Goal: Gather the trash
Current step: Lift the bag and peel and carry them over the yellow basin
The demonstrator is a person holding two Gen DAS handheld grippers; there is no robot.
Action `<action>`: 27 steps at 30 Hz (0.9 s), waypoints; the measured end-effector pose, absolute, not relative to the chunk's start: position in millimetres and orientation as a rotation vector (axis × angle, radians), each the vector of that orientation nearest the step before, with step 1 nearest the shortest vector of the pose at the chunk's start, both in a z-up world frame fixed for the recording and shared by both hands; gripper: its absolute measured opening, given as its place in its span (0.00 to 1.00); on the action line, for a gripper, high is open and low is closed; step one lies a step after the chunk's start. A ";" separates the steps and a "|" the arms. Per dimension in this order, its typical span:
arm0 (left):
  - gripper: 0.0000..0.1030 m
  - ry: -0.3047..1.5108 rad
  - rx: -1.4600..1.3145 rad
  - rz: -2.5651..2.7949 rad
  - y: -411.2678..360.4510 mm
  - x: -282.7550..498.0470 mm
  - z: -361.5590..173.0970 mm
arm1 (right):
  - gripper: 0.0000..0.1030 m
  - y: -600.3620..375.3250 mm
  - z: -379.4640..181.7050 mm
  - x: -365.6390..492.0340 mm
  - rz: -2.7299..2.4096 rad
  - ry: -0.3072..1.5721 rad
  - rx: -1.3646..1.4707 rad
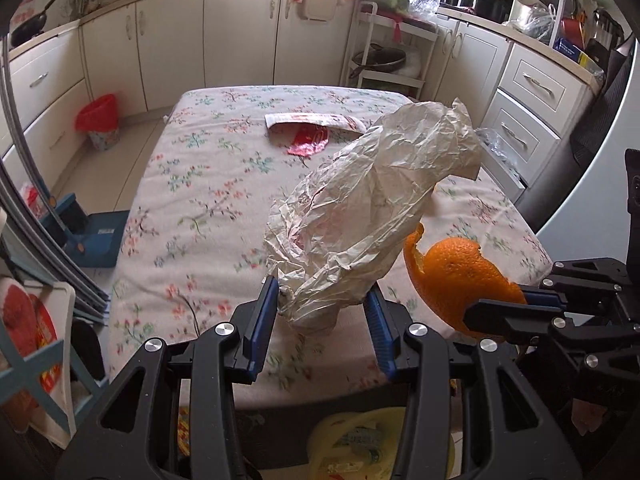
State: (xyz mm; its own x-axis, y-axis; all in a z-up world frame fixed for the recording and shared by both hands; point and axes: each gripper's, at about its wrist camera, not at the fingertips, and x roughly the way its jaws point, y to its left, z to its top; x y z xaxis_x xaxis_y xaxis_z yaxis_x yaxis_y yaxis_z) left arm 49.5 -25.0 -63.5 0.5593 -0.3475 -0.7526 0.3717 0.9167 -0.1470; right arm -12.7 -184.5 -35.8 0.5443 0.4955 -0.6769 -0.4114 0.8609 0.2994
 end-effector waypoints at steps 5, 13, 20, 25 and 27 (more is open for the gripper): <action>0.40 0.893 0.000 -0.430 -21.7 29.0 -67.3 | 0.09 -187.8 -38.7 -33.2 0.531 0.843 0.145; 0.40 0.904 -0.014 -0.440 -17.0 2.1 -71.9 | 0.09 -193.1 -44.1 -59.1 0.524 0.852 0.183; 0.40 0.908 -0.015 -0.455 -14.2 -24.8 -72.6 | 0.09 -194.9 -49.0 -85.6 0.529 0.867 0.204; 0.40 0.924 -0.002 -0.473 -17.8 -45.7 -75.4 | 0.09 -193.9 -56.7 -105.0 0.550 0.906 0.233; 0.40 0.936 0.005 -0.478 -19.4 -53.3 -78.2 | 0.09 -192.0 -60.2 -111.6 0.560 0.926 0.242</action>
